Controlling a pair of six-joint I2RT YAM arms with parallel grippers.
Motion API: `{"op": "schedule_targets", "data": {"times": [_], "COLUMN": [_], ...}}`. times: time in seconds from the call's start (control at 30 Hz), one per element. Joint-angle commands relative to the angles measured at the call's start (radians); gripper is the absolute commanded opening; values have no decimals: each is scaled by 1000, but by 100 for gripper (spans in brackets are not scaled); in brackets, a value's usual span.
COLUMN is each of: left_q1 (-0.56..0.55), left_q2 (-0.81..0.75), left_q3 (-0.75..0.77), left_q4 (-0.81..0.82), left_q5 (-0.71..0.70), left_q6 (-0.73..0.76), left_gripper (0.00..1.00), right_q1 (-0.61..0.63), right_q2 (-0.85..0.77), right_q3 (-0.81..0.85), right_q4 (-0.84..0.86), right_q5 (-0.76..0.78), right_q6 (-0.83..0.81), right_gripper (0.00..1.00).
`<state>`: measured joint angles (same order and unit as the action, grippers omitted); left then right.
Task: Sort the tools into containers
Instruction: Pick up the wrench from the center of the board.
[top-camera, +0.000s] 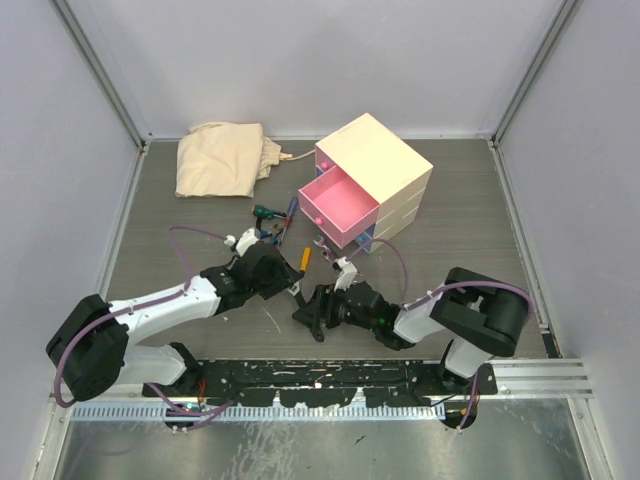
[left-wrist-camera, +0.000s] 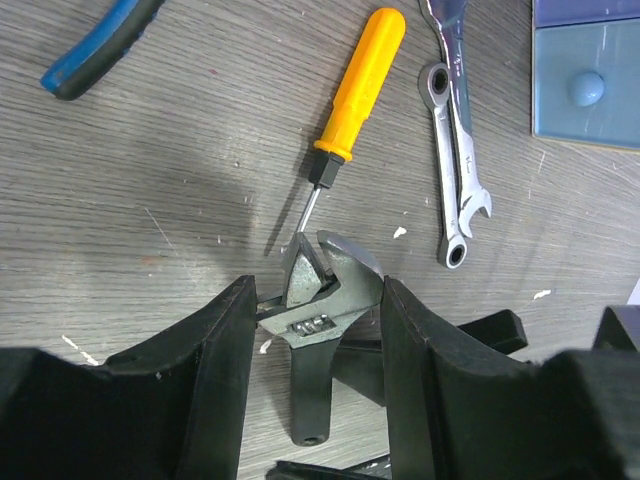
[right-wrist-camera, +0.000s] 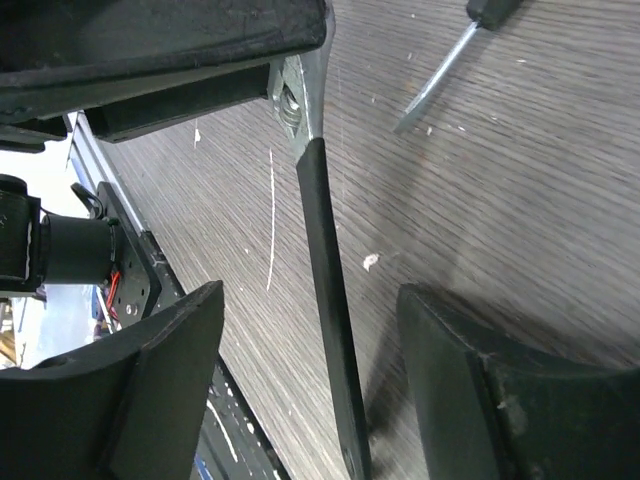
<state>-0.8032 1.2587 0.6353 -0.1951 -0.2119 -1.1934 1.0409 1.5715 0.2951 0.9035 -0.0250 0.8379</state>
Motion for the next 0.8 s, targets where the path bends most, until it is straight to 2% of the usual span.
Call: {"op": "schedule_targets", "data": {"times": [0.0,0.23,0.37,0.47,0.53,0.6,0.77], "left_q1": [-3,-3,-3,-3,-4,-2,-3], "left_q2": [-35,-68,-100,-117,-132,-150,-218], "left_q3": [5,-10,-31,-36,-36,-34,-19], "left_q4": [86,71,65,37,15,-12,-81], "left_q5": [11,-2,-19,-36,-50,-65,-105], "left_q6": [-21,-21,-21,-16,-10,-3,42], "left_gripper": [0,0,0,2,8,21,49], "right_q1": [5,4,4,5,5,4,5], "right_q2": [91,151,122,95,77,58,-22], "right_q3": [38,12,10,13,12,10,-17], "right_q4": [183,274,247,203,186,175,139], "right_q5": [-52,-68,-63,-50,-45,-48,-36], "right_q6": [-16,13,-3,-20,-28,-36,-33], "right_gripper": [69,37,19,9,4,1,1]}}
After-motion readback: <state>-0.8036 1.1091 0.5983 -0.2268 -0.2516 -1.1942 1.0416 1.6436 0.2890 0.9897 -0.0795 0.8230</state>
